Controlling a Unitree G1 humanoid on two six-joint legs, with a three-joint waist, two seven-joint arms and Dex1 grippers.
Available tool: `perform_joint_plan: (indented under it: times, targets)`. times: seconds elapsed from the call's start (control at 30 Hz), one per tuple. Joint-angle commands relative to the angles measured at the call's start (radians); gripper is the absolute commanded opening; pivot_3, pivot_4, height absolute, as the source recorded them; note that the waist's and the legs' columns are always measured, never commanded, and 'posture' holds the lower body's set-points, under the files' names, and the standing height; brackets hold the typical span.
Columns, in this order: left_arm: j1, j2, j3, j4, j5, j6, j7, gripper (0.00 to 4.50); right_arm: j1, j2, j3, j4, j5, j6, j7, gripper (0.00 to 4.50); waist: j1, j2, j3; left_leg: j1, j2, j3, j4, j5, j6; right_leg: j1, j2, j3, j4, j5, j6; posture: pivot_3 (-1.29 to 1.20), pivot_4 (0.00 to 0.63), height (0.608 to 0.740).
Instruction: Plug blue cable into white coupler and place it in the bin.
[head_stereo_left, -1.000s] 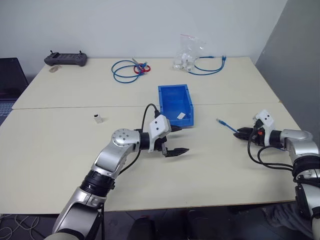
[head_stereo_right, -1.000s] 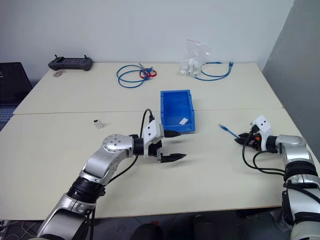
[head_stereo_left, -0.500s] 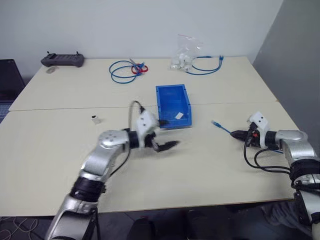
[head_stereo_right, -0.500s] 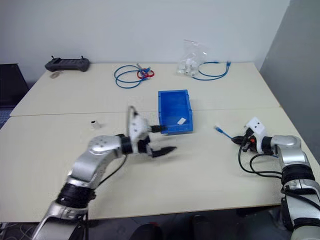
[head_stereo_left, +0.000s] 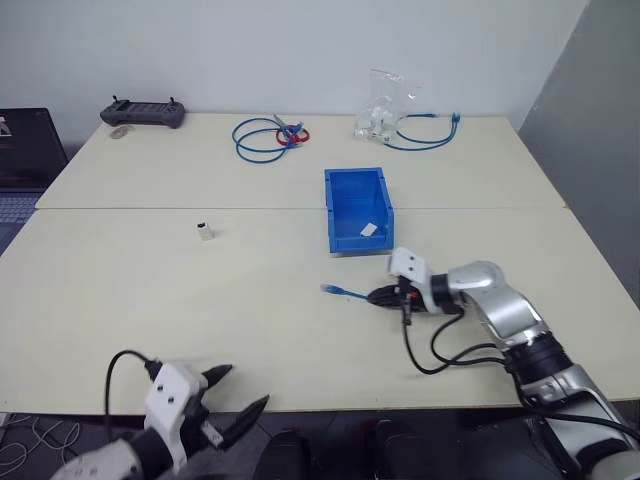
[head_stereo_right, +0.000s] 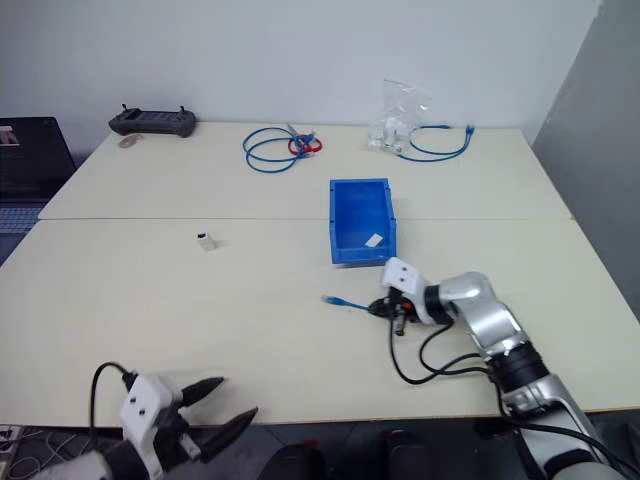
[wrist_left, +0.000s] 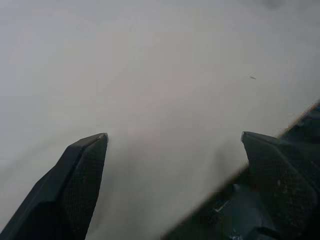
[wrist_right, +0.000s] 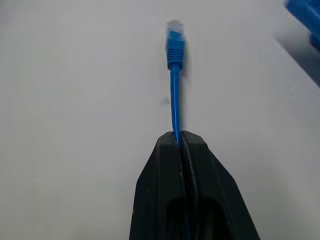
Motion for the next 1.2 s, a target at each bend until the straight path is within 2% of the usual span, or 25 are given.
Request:
perform_joint_plan:
  times: [0.03, 0.23, 0.3, 0.4, 0.47, 0.6, 0.77, 0.87, 1.0, 1.07, 1.1, 1.2]
  targets:
    - [0.017, -0.029, -0.008, -0.04, 0.027, -0.052, 0.055, 4.5, -0.007, -0.014, 0.049, -0.01, -0.037, -0.039, 0.019, 0.66, 0.001, 0.0, 0.0, 0.001, 0.0, 0.0, 0.0, 0.0, 0.0, 0.0, 0.0, -0.001, 0.0, 0.0, 0.0, 0.0, 0.15, 0.74]
    - [-0.034, -0.037, -0.003, 0.025, 0.039, -0.061, 0.103, 4.5, 0.032, -0.032, 0.046, 0.01, -0.041, -0.087, 0.003, 2.15, -0.005, -0.001, -0.001, 0.0, 0.0, 0.002, -0.001, 0.0, 0.0, 0.002, 0.0, -0.001, 0.001, 0.003, 0.004, 0.0, 0.15, 0.74]
    - [-0.089, 0.001, 0.017, 0.051, 0.022, -0.049, 0.085, 4.5, 0.061, -0.046, -0.002, -0.063, 0.008, -0.025, -0.002, 2.63, -0.004, -0.002, -0.001, 0.0, 0.0, 0.001, -0.002, 0.0, 0.001, 0.002, 0.0, -0.001, 0.001, 0.003, 0.001, 0.0, 0.15, 0.74]
    - [-0.265, 0.085, 0.051, 0.157, -0.001, -0.016, 0.065, 4.5, 0.113, -0.06, -0.118, -0.22, 0.138, 0.153, -0.021, 3.32, 0.006, -0.001, 0.0, -0.002, 0.0, -0.002, -0.002, 0.0, 0.001, 0.002, 0.0, -0.004, 0.001, 0.005, -0.002, 0.0, 0.15, 0.74]
    - [-0.407, 0.15, 0.017, 0.259, 0.011, -0.021, 0.023, 4.5, 0.164, -0.082, -0.184, -0.339, 0.21, 0.227, -0.027, 3.32, 0.004, -0.001, 0.0, -0.004, 0.0, -0.004, -0.002, 0.0, 0.0, 0.002, 0.001, -0.006, 0.002, 0.005, -0.002, 0.0, 0.15, 0.74]
    - [-0.774, 0.223, -0.149, 0.518, 0.034, -0.044, -0.142, 4.5, 0.29, -0.144, -0.299, -0.563, 0.278, 0.328, -0.101, 3.32, 0.009, 0.0, 0.0, -0.004, 0.0, -0.004, 0.0, 0.0, 0.0, 0.002, 0.001, -0.008, 0.001, 0.005, 0.0, 0.0, 0.15, 0.74]
    - [-1.08, 0.232, -0.354, 0.826, 0.106, -0.162, -0.399, 4.5, 0.394, -0.182, -0.4, -0.708, 0.345, 0.421, -0.179, 3.32, -0.006, -0.003, -0.001, -0.009, -0.002, -0.003, 0.0, 0.0, 0.0, 0.0, 0.001, -0.006, 0.0, 0.007, 0.001, 0.0, 0.15, 0.74]
    - [-1.255, 0.182, -0.463, 1.08, 0.178, -0.264, -0.516, 4.5, 0.469, -0.198, -0.443, -0.779, 0.377, 0.462, -0.219, 3.32, -0.003, -0.002, -0.001, -0.011, -0.001, -0.003, 0.0, 0.001, 0.0, -0.003, 0.001, -0.005, 0.001, 0.007, 0.001, 0.0, 0.15, 0.74]
    - [-1.39, 0.138, -0.561, 1.35, 0.258, -0.412, -0.667, 4.5, 0.549, -0.215, -0.479, -0.825, 0.368, 0.472, -0.287, 3.32, -0.001, -0.003, -0.001, -0.017, -0.002, -0.006, 0.001, 0.001, 0.0, -0.007, 0.002, -0.008, 0.001, 0.007, 0.0, 0.0, 0.15, 0.74]
    - [-1.417, 0.132, -0.579, 1.416, 0.276, -0.483, -0.723, 4.12, 0.575, -0.215, -0.508, -0.844, 0.385, 0.484, -0.313, 3.34, -0.001, -0.002, -0.001, -0.017, -0.002, -0.006, 0.002, 0.0, 0.0, -0.007, 0.002, -0.007, 0.001, 0.007, 0.0, 0.0, 0.15, 0.74]
    - [-1.427, 0.127, -0.58, 1.442, 0.281, -0.509, -0.736, 4.06, 0.589, -0.216, -0.52, -0.854, 0.39, 0.486, -0.323, 3.34, -0.002, -0.002, -0.002, -0.017, -0.003, -0.005, 0.002, 0.0, 0.0, -0.007, 0.002, -0.007, 0.001, 0.007, 0.001, 0.0, 0.15, 0.74]
    - [-1.457, 0.105, -0.579, 1.513, 0.29, -0.557, -0.773, 3.4, 0.625, -0.217, -0.539, -0.879, 0.402, 0.487, -0.353, 3.34, -0.002, -0.002, -0.002, -0.017, -0.003, -0.005, 0.004, 0.0, 0.0, -0.006, 0.002, -0.006, 0.001, 0.007, 0.002, 0.0, 0.15, 0.74]
